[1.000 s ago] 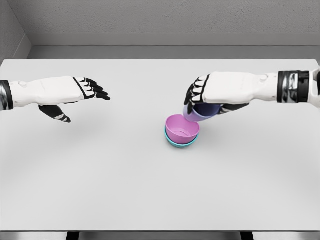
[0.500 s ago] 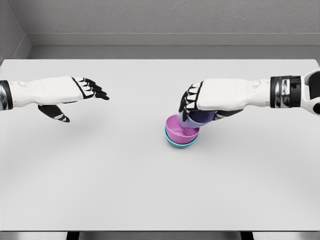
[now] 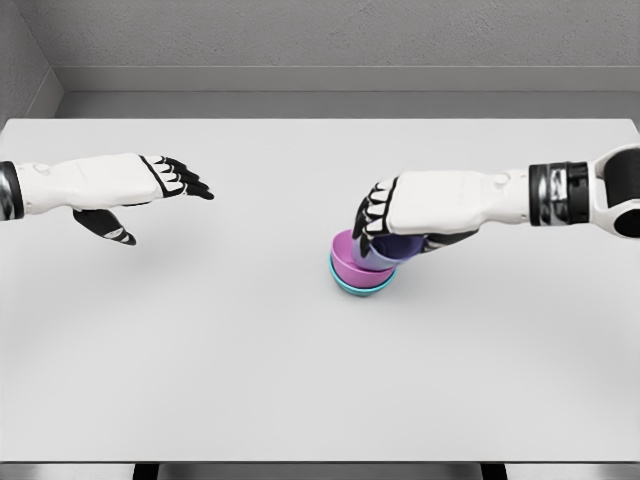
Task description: Stacking bowl and cup with both arms
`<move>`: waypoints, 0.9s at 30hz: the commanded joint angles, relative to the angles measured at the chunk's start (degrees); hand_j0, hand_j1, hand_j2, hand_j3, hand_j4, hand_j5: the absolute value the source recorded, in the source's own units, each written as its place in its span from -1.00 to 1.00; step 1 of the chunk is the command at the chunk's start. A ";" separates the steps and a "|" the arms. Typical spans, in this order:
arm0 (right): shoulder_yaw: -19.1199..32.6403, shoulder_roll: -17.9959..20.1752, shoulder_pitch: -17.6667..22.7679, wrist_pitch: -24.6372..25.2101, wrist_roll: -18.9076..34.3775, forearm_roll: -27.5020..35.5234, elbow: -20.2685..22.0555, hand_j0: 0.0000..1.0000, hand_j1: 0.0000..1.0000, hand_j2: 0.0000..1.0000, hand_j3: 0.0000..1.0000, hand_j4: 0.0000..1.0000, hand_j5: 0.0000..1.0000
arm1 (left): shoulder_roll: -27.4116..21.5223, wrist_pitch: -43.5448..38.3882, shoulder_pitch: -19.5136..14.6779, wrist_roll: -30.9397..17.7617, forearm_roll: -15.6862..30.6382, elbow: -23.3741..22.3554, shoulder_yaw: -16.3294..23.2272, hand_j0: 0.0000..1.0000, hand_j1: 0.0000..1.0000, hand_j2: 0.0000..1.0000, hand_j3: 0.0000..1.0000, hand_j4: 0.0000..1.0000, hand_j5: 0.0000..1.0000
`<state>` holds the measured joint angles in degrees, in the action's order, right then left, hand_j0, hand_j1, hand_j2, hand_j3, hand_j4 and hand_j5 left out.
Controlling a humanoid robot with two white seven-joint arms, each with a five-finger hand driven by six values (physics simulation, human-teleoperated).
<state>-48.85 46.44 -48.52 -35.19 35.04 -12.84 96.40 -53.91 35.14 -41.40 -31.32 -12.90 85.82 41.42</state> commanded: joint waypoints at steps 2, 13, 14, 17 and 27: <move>-0.37 -0.39 0.00 0.19 -0.04 0.36 0.02 0.24 0.24 0.24 0.24 0.24 0.24 | 0.03 -0.14 0.00 0.03 0.33 -0.04 -0.03 1.00 1.00 1.00 1.00 1.00 1.00; -0.46 -1.26 -0.44 0.19 -0.04 0.36 0.02 1.00 1.00 1.00 1.00 1.00 1.00 | 0.03 -0.14 0.00 0.03 0.25 -0.13 -0.03 1.00 1.00 1.00 1.00 1.00 1.00; -0.37 -1.18 -0.53 0.19 -0.04 0.36 0.02 1.00 1.00 1.00 1.00 1.00 1.00 | 0.03 -0.14 0.00 0.03 0.25 -0.13 -0.12 1.00 1.00 1.00 1.00 1.00 1.00; 2.17 -0.12 -0.53 0.19 -0.04 0.45 -0.60 1.00 1.00 1.00 1.00 1.00 1.00 | 0.03 -0.14 0.00 0.03 0.25 -0.13 -0.12 1.00 1.00 1.00 1.00 1.00 1.00; 12.73 1.99 0.09 0.19 -0.04 0.89 -13.78 1.00 1.00 1.00 1.00 1.00 1.00 | -1.02 -0.14 1.49 0.03 0.42 -0.04 -0.20 1.00 1.00 1.00 1.00 1.00 1.00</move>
<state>-37.71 48.19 -48.43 -35.15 35.03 -12.34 85.67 -54.42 35.15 -39.81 -31.30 -12.78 85.76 41.37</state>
